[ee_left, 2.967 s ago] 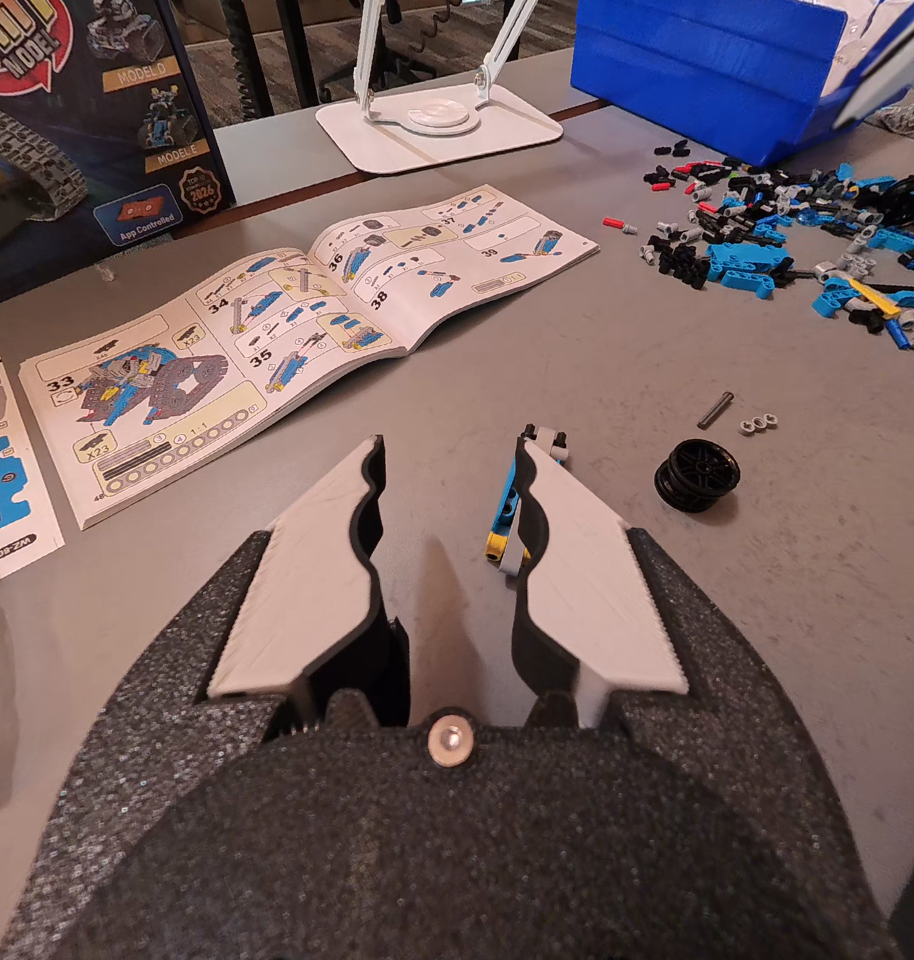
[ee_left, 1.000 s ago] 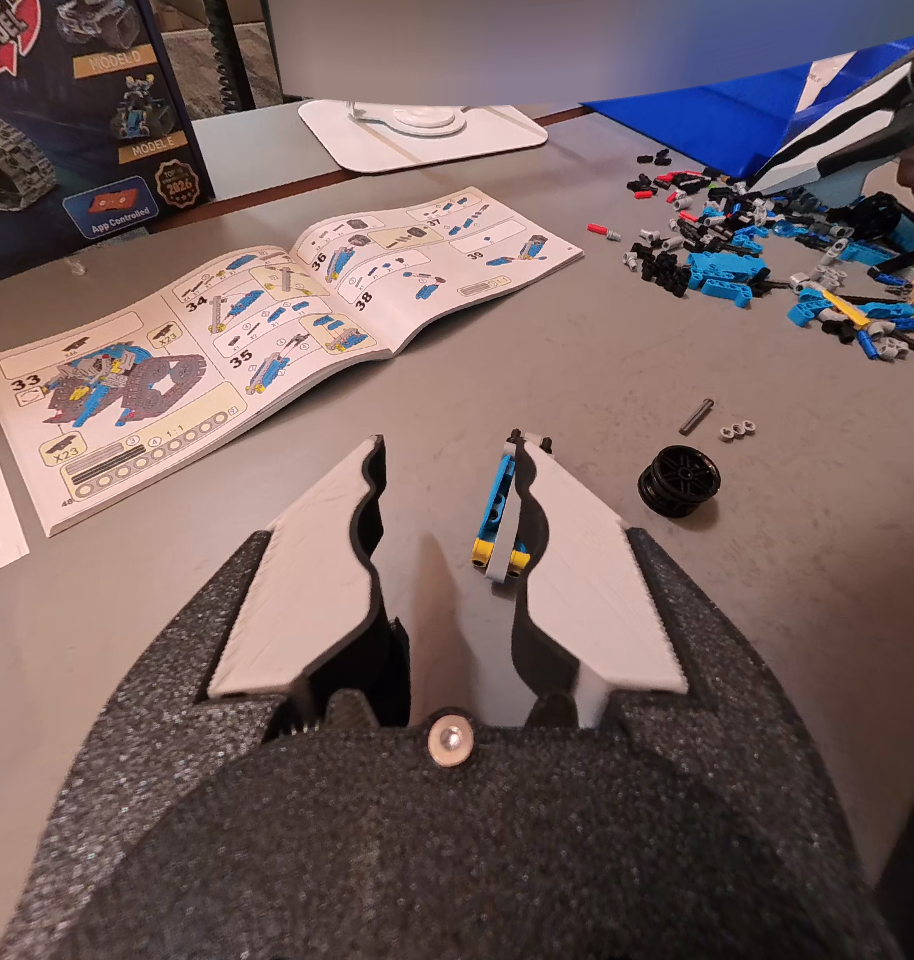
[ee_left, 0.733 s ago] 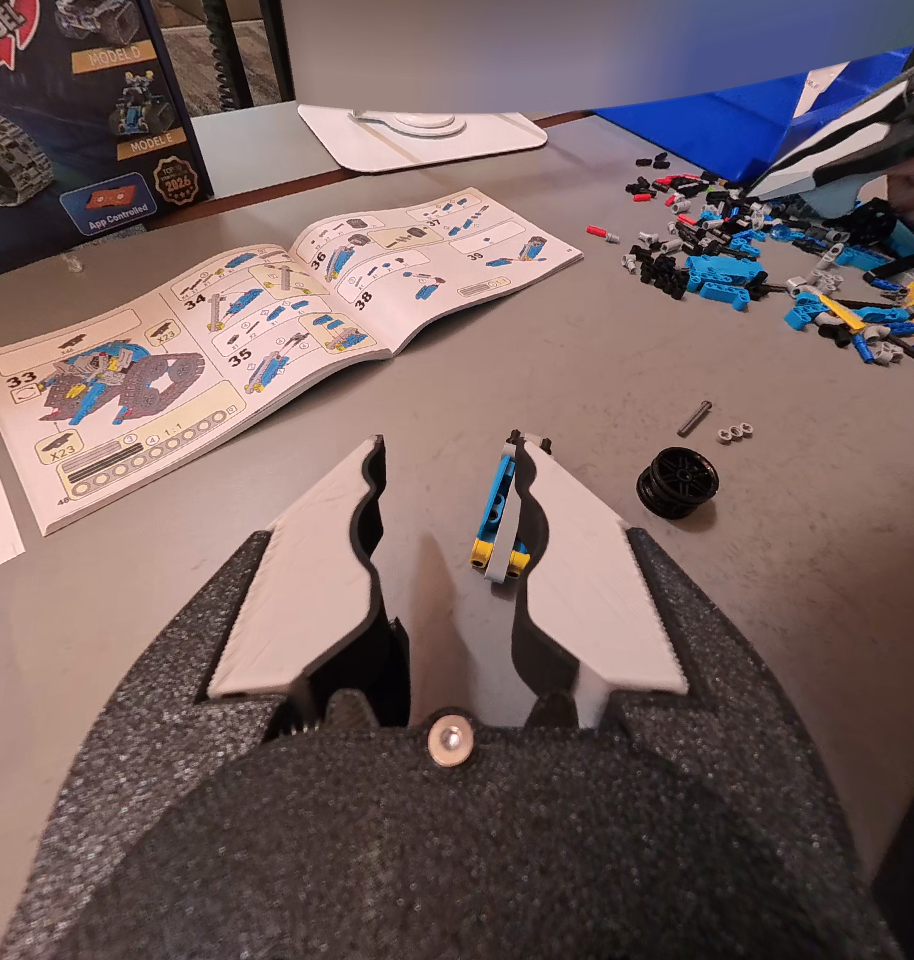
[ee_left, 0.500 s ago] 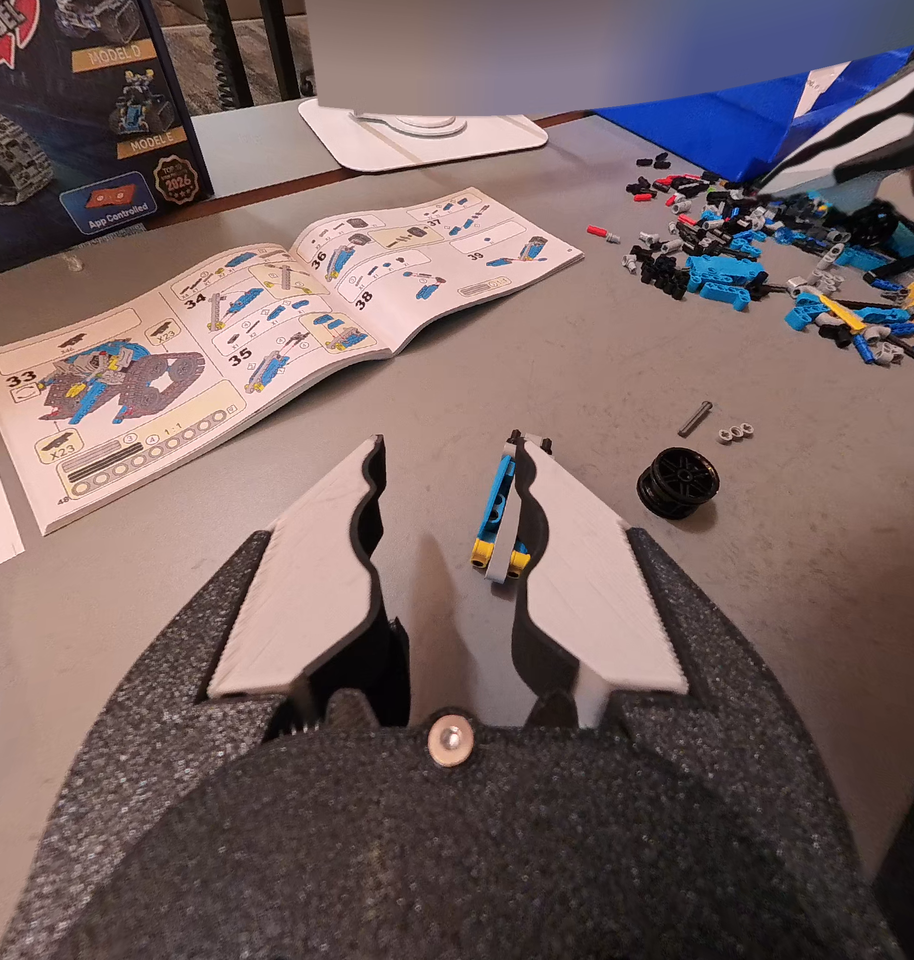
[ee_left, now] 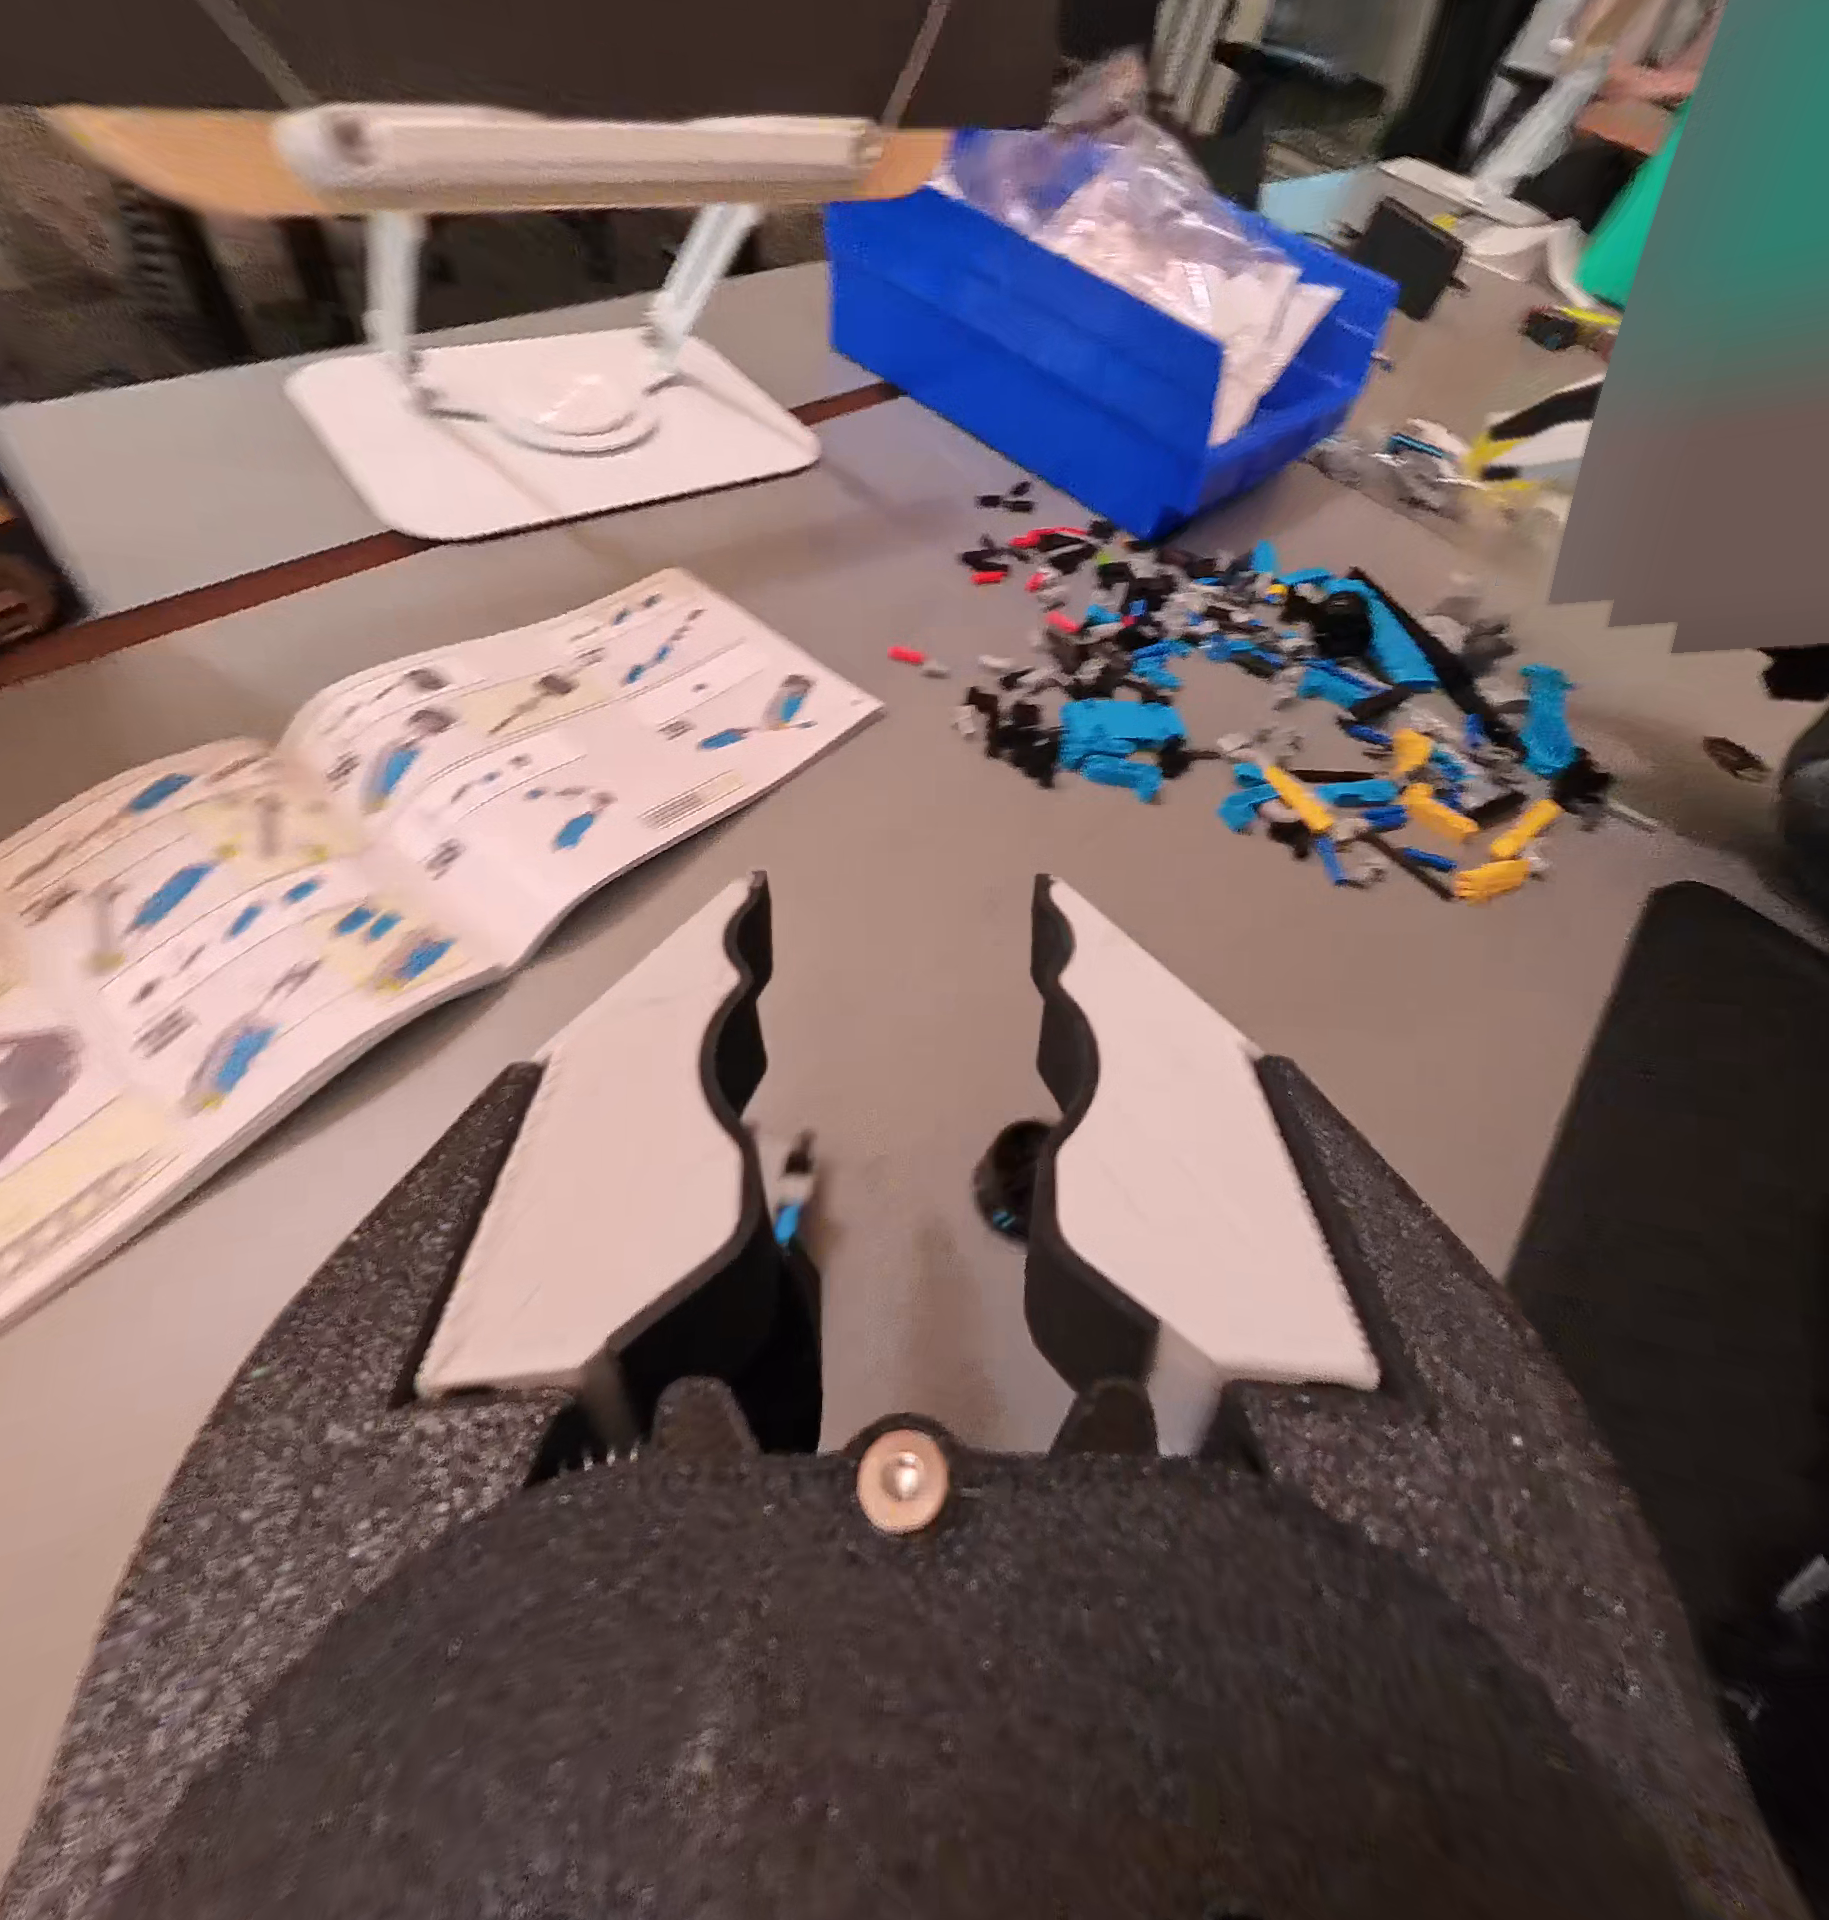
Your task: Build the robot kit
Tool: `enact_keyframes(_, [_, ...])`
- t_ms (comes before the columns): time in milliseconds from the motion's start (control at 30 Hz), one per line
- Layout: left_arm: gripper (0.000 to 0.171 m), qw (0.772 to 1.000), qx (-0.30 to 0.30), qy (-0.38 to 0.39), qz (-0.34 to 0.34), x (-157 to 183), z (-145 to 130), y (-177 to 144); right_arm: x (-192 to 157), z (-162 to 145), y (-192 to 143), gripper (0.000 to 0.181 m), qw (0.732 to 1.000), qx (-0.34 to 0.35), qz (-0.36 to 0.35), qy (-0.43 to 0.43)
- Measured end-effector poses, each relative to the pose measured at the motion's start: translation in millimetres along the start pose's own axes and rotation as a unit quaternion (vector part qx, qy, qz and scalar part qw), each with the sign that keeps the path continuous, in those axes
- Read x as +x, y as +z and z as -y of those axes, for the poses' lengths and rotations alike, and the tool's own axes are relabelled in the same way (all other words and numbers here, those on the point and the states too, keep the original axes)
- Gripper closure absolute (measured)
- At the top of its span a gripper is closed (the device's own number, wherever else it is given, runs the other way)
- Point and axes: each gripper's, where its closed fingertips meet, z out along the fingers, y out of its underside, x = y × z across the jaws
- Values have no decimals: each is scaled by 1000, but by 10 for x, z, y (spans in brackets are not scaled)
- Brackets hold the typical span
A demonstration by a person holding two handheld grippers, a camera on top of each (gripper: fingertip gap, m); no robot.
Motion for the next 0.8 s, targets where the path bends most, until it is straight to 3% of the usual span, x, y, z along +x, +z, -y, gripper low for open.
enact_keyframes(133, [121, 996, -67, 22, -54, 532, 70, 260, 176, -167, -227, 156, 999, 36, -20, 22])
enact_keyframes(233, [122, 992, -111, 51, -20, 613, -227, 273, 293, -301, -273, 156, 998, 47, -29, 30])
enact_keyframes(333, [124, 990, -138, -10, -28, 737, -471, 193, 397, -401, -271, 156, 998, 53, -35, 28])
enact_keyframes(400, [123, 991, -131, -20, -34, 809, -313, 148, 491, -422, -258, 156, 996, 66, -44, 28])
enact_keyframes(533, [124, 995, -72, 28, -56, 956, 444, 288, 625, -428, -229, 156, 991, 112, -53, 56])
enact_keyframes(633, [131, 988, -71, 80, -112, 1161, 759, 797, 596, -522, -207, 155, 990, 114, -25, 75])
enact_keyframes(700, [131, 972, -88, 147, -163, 1305, 721, 1285, 613, -498, -246, 152, 989, 127, -36, 72])
enact_keyframes(800, [141, 961, -119, 193, -161, 1244, 601, 2112, 561, -488, -254, 152, 989, 130, -32, 56])
